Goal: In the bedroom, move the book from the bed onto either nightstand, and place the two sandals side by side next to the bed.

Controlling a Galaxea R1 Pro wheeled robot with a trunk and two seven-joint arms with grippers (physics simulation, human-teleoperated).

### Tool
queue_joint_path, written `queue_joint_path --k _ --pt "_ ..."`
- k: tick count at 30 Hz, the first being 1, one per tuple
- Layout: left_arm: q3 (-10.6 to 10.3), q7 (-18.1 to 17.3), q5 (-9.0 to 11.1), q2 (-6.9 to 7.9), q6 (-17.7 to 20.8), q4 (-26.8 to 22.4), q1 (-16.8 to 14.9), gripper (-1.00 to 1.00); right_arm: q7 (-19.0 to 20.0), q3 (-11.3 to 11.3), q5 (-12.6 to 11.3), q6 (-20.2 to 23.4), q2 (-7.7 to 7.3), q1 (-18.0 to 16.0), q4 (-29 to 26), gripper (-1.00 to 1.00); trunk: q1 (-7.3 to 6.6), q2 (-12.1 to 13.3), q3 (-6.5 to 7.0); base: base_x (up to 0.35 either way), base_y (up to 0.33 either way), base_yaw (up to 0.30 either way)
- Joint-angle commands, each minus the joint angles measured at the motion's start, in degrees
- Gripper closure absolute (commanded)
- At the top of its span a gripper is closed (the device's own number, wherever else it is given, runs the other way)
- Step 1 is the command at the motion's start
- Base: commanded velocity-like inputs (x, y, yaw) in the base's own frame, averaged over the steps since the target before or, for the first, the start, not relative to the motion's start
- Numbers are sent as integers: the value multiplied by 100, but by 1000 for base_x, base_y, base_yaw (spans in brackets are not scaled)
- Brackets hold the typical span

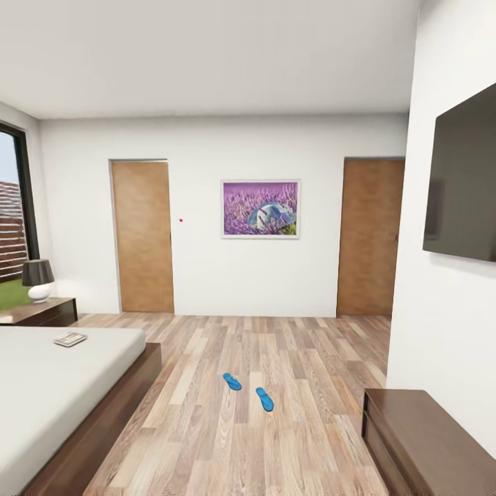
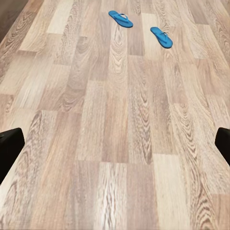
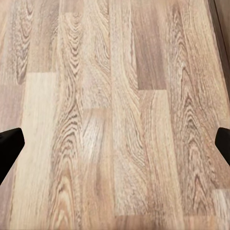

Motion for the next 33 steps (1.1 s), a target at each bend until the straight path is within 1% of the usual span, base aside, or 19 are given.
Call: queue_joint_path --k 1,12,22,33 --pt "1 -5 24 -1 -17 4 -3 -100 -4 -15 -2 -12 1 0 -4 -100 0 -4 -16 0 0 0" --pt "1 -5 24 -1 -17 4 -4 -100 -4 -32 -25 -12 1 0 -4 -100 0 -4 -116 0 0 0" --pt "1 -5 24 -1 -17 4 -2 -100 -4 -28 -283 -9 1 0 -4 -100 0 -4 -207 0 0 0" --pt "1 -5 24 -1 -17 4 -3 -100 -4 -27 -317 -10 1 0 -4 -100 0 -4 -307 0 0 0"
